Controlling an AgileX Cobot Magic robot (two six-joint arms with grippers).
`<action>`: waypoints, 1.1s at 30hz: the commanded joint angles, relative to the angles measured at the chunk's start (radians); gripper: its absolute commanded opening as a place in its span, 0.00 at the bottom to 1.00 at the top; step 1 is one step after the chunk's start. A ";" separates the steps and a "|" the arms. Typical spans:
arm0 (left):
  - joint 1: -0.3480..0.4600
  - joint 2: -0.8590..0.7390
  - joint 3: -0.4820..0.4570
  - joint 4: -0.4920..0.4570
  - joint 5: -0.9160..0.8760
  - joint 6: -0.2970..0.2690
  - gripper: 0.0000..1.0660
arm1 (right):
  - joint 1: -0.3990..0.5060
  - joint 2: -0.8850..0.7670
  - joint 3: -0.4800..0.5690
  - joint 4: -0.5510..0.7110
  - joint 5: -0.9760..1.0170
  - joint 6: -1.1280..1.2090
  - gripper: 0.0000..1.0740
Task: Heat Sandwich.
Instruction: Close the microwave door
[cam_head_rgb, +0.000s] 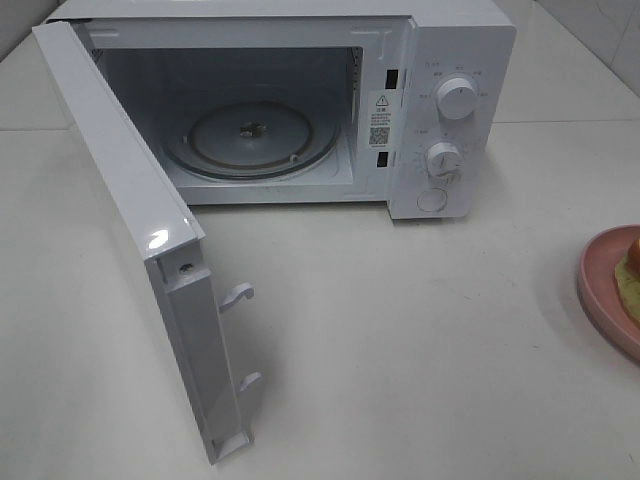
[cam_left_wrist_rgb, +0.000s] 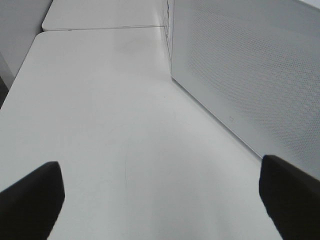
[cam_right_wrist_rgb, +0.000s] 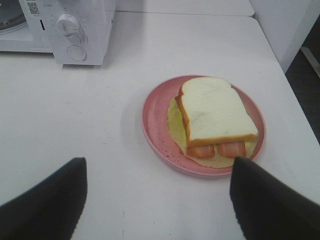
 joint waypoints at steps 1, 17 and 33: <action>0.003 -0.028 0.003 -0.001 -0.013 -0.003 0.97 | -0.009 -0.025 0.004 0.005 -0.004 -0.011 0.71; 0.003 0.048 -0.037 0.001 -0.108 -0.042 0.96 | -0.009 -0.025 0.004 0.005 -0.004 -0.011 0.71; 0.003 0.338 0.032 0.104 -0.374 -0.041 0.00 | -0.009 -0.025 0.002 0.005 -0.004 -0.011 0.71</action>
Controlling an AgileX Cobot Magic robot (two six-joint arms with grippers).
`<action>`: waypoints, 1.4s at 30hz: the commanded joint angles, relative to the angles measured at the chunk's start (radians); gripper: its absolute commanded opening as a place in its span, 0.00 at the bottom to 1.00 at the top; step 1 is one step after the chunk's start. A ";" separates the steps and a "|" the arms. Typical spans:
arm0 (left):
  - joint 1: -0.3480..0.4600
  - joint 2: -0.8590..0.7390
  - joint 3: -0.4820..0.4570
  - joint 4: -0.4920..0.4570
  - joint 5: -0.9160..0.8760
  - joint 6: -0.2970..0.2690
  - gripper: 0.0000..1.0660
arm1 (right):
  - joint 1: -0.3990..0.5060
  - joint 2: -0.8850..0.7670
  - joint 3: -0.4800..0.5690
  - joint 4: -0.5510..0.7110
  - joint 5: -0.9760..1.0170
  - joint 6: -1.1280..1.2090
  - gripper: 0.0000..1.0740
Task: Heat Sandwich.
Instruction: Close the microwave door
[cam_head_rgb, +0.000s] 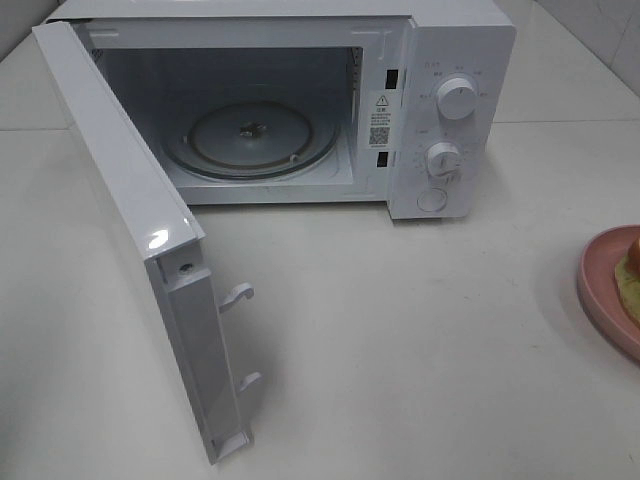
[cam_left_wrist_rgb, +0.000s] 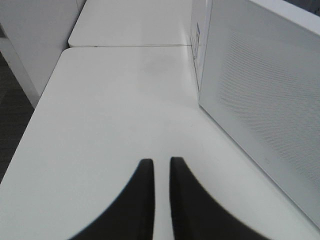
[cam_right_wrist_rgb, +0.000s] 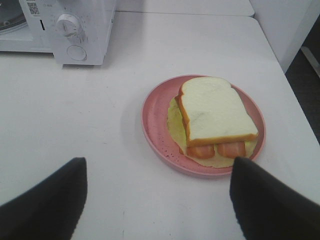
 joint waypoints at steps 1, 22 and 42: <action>0.003 0.039 0.037 0.027 -0.071 0.000 0.00 | -0.009 -0.025 0.002 0.005 -0.004 -0.011 0.71; 0.001 0.347 0.319 0.017 -0.923 0.120 0.00 | -0.009 -0.025 0.002 0.005 -0.004 -0.011 0.71; -0.163 0.730 0.313 0.174 -1.238 0.012 0.00 | -0.009 -0.025 0.002 0.005 -0.004 -0.011 0.71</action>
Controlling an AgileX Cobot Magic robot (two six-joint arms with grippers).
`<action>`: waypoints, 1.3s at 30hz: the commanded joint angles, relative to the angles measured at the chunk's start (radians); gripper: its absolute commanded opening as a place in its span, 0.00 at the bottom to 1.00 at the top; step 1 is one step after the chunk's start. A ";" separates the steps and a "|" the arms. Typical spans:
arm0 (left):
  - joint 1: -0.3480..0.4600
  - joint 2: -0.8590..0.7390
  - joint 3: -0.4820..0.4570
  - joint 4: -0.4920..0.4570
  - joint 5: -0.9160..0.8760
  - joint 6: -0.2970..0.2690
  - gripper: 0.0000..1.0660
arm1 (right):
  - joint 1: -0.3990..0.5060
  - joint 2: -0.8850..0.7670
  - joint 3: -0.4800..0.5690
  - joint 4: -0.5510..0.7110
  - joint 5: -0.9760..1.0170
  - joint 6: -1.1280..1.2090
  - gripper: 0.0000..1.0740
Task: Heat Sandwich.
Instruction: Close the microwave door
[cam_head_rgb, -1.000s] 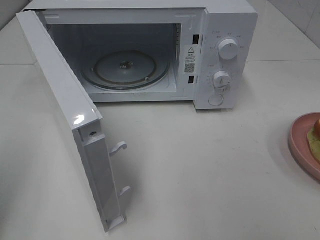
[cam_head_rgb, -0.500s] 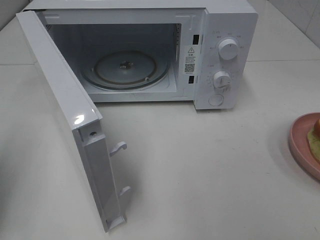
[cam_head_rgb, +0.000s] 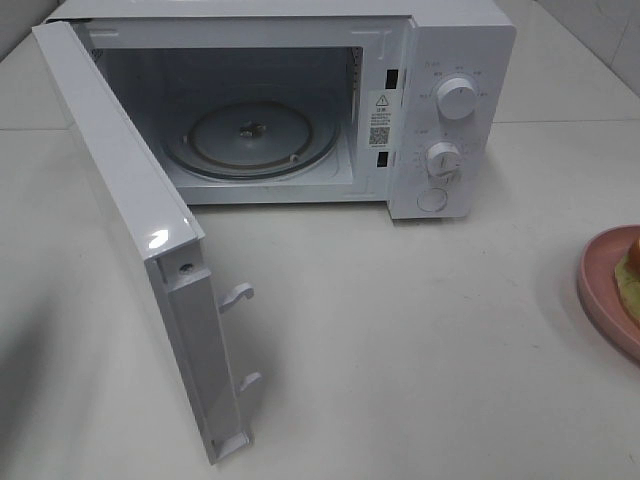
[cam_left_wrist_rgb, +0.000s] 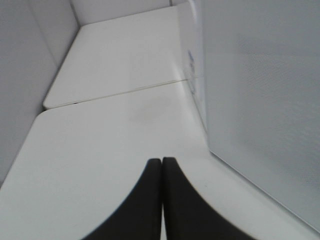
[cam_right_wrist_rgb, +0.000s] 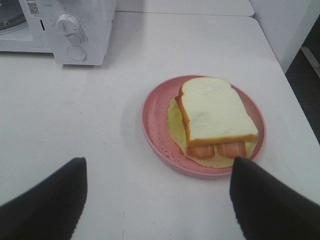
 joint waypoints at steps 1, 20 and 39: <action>-0.069 0.065 -0.005 0.022 -0.066 -0.017 0.00 | -0.009 -0.025 0.002 0.005 -0.004 -0.011 0.71; -0.372 0.404 -0.089 0.022 -0.301 -0.050 0.00 | -0.009 -0.025 0.002 0.005 -0.004 -0.011 0.71; -0.522 0.597 -0.306 -0.036 -0.295 -0.049 0.00 | -0.009 -0.025 0.002 0.005 -0.004 -0.011 0.71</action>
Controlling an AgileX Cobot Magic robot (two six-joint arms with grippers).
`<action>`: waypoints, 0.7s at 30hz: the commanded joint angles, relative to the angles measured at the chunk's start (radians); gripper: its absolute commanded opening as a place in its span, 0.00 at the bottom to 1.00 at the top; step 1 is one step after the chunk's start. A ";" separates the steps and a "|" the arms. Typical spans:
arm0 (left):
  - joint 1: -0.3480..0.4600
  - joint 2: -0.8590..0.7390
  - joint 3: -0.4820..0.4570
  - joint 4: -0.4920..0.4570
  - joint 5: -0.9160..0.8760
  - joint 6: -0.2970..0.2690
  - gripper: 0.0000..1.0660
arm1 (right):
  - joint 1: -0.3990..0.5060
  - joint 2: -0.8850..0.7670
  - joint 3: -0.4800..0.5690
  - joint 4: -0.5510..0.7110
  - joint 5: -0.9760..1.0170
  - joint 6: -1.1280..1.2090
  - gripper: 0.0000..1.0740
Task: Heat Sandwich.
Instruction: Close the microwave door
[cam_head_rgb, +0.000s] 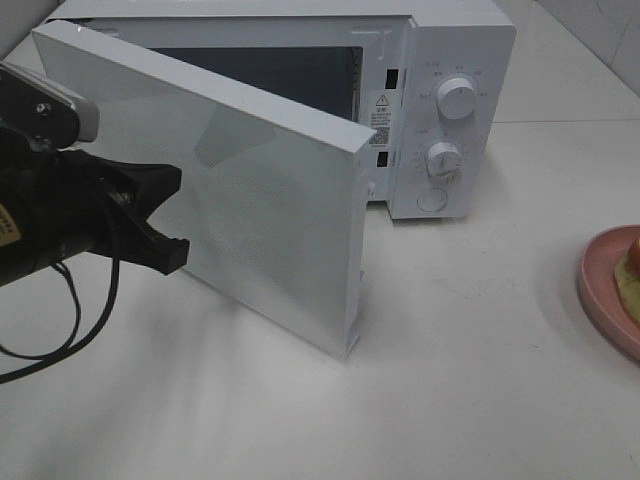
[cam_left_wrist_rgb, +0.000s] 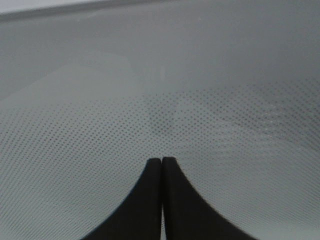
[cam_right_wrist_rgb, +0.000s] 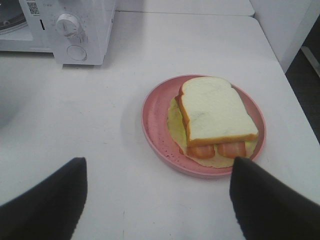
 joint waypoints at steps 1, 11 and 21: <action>-0.025 0.026 -0.047 -0.025 -0.011 -0.006 0.00 | -0.009 -0.025 0.002 0.004 -0.004 -0.011 0.71; -0.073 0.124 -0.156 -0.075 -0.008 -0.004 0.00 | -0.009 -0.025 0.002 0.004 -0.004 -0.011 0.71; -0.124 0.221 -0.303 -0.096 0.037 0.008 0.00 | -0.009 -0.024 0.002 0.004 -0.004 -0.011 0.71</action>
